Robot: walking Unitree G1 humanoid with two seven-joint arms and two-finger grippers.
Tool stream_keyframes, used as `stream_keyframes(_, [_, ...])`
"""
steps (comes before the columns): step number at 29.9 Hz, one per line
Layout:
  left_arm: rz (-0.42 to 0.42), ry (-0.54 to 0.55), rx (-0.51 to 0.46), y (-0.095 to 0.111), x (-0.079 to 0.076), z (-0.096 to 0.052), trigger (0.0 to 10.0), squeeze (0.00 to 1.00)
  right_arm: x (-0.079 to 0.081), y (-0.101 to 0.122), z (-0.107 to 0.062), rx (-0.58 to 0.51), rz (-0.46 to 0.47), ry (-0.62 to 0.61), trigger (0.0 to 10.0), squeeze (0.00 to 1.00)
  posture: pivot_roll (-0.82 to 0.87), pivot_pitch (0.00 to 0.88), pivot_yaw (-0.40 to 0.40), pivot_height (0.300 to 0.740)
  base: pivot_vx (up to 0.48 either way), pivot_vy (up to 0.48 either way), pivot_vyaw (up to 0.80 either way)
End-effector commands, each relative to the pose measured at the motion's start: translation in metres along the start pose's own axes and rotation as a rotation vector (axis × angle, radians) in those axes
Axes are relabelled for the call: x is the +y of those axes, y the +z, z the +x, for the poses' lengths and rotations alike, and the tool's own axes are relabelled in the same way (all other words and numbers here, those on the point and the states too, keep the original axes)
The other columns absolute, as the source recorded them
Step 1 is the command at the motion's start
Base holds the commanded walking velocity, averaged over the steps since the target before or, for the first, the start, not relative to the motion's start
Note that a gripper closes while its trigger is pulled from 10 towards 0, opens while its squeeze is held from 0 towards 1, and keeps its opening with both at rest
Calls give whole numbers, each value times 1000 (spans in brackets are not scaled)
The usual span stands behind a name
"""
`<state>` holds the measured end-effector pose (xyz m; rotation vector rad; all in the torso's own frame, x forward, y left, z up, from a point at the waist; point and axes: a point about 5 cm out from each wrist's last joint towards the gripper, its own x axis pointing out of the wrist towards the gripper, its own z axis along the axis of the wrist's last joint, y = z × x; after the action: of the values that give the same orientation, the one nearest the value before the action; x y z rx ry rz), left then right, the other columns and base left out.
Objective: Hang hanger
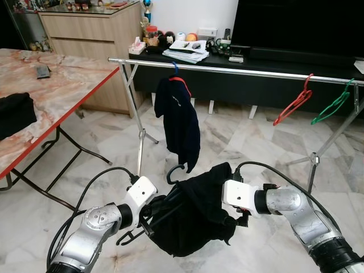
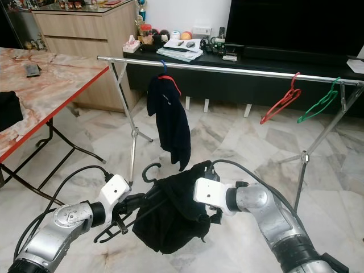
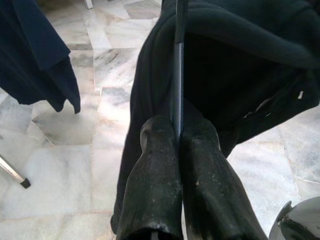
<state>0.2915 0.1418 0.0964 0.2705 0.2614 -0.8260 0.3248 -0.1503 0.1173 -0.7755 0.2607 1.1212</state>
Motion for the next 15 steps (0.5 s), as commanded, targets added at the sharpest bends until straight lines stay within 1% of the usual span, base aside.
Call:
stream_keyframes(1, [25, 30, -44, 11, 8, -2, 10000, 0, -10, 3, 0, -26, 25, -69, 10000, 0, 50, 62, -10, 740, 0, 0, 0])
stream_keyframes(2, [25, 31, -45, 11, 8, -2, 10000, 0, -10, 3, 0, -28, 30, -79, 10000, 0, 50, 62, -10, 740, 0, 0, 0])
stream_keyframes(4, [24, 31, -44, 11, 8, -2, 10000, 0, -13, 4, 4, -55, 118, -114, 10000, 0, 52, 61, -12, 740, 0, 0, 0])
stream_keyframes(5, [23, 31, -44, 11, 8, -2, 10000, 0, -13, 4, 5, -64, 130, -111, 10000, 0, 52, 61, -12, 740, 0, 0, 0])
stream_keyframes(6, [22, 31, -44, 11, 8, -2, 10000, 0, -10, 9, 6, -122, 169, -81, 10000, 1000, 54, 61, -13, 740, 0, 0, 0])
stream_keyframes(7, [22, 32, -44, 11, 8, -2, 10000, 0, -7, 13, 7, -170, 193, -56, 10000, 1000, 56, 62, -13, 740, 0, 0, 0])
stream_keyframes(10, [21, 32, -44, 11, 8, -3, 10000, 0, -4, 17, 7, -229, 214, -30, 10000, 1000, 56, 62, -13, 740, 0, 0, 0])
stream_keyframes(12, [20, 33, -44, 11, 8, -3, 10000, 0, -4, 18, 6, -252, 219, -24, 10000, 1000, 56, 62, -13, 740, 0, 0, 0])
stream_keyframes(13, [20, 31, -43, 11, 8, -3, 10000, 0, -4, 19, 6, -278, 238, -13, 10000, 1000, 54, 62, -13, 740, 0, 0, 0])
stream_keyframes(15, [18, 30, -43, 11, 8, -3, 10000, 0, -4, 20, 5, -289, 253, -5, 10000, 1000, 54, 63, -12, 740, 0, 0, 0])
